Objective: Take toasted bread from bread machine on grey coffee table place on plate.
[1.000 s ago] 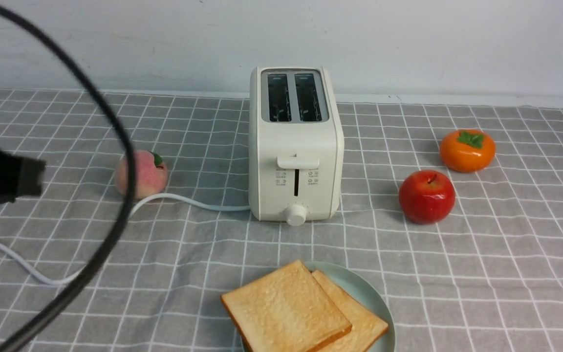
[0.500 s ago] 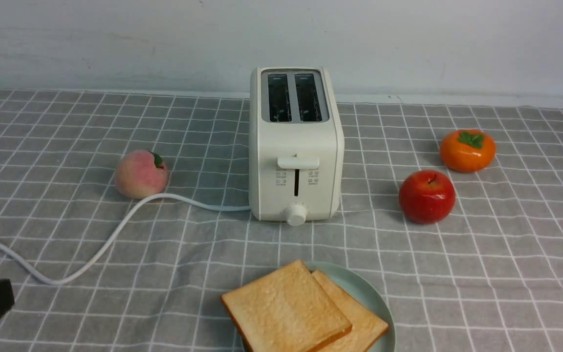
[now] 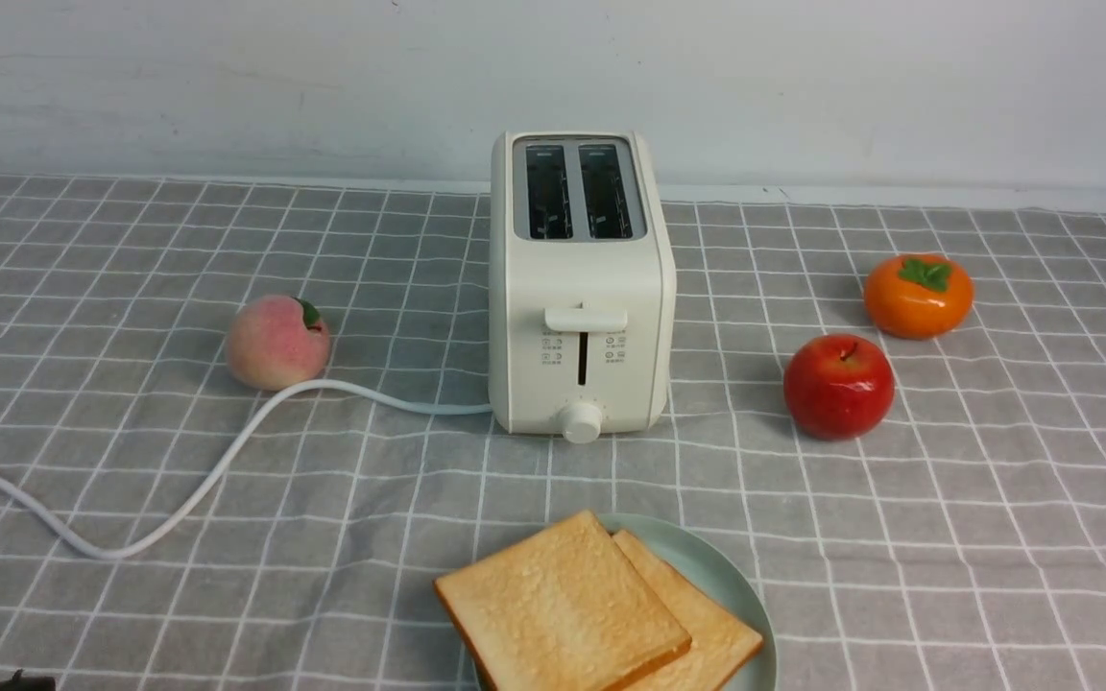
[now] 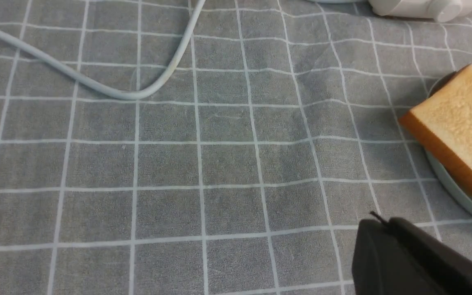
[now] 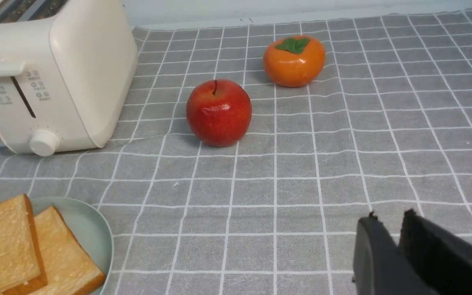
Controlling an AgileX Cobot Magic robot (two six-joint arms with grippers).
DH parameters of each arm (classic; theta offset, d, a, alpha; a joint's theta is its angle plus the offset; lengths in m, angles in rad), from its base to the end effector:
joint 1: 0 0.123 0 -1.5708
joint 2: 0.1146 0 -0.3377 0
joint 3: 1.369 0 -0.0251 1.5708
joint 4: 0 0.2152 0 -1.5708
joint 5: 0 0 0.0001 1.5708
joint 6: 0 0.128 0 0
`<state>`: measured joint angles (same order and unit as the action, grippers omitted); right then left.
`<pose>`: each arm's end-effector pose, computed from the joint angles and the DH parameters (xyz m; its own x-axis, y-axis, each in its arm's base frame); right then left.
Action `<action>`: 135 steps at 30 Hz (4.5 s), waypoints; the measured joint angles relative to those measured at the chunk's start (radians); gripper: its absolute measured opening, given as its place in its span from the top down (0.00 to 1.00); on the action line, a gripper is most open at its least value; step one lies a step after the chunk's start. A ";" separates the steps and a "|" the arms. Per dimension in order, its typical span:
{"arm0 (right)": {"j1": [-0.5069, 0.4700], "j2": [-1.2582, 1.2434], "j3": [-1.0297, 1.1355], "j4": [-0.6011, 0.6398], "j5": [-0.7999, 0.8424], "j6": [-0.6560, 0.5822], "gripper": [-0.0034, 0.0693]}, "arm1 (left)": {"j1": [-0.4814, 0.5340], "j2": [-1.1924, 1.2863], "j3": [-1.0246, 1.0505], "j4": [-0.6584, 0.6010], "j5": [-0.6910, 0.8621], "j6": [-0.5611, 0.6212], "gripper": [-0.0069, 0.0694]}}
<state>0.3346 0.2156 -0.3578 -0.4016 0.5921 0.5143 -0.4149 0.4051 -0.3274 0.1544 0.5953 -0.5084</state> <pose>0.0118 -0.0255 0.2659 -0.3188 0.0696 -0.9453 -0.0706 0.9928 0.0969 0.0305 -0.0013 0.2479 -0.5904 -0.1440 -0.7941 0.1254 0.9556 -0.2665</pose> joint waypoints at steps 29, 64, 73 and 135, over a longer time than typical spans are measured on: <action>0.000 -0.004 0.001 0.000 0.001 0.000 0.78 | 0.354 -0.415 0.356 -0.170 -0.210 0.260 0.92; 0.000 -0.004 0.002 0.390 -0.283 -0.319 0.72 | 0.354 -0.415 0.357 -0.171 -0.209 0.260 0.89; 0.000 -0.004 0.002 0.630 -0.345 -0.557 0.70 | 0.354 -0.415 0.357 -0.172 -0.209 0.260 0.88; -0.320 -0.225 0.374 0.543 -0.212 -0.591 0.62 | 0.359 -0.415 0.358 -0.175 -0.205 0.260 0.82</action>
<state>0.0142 -0.0095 0.0162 0.1417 0.3805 -0.0771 -0.0559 -0.0098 0.0309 -0.0201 0.3903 -0.2486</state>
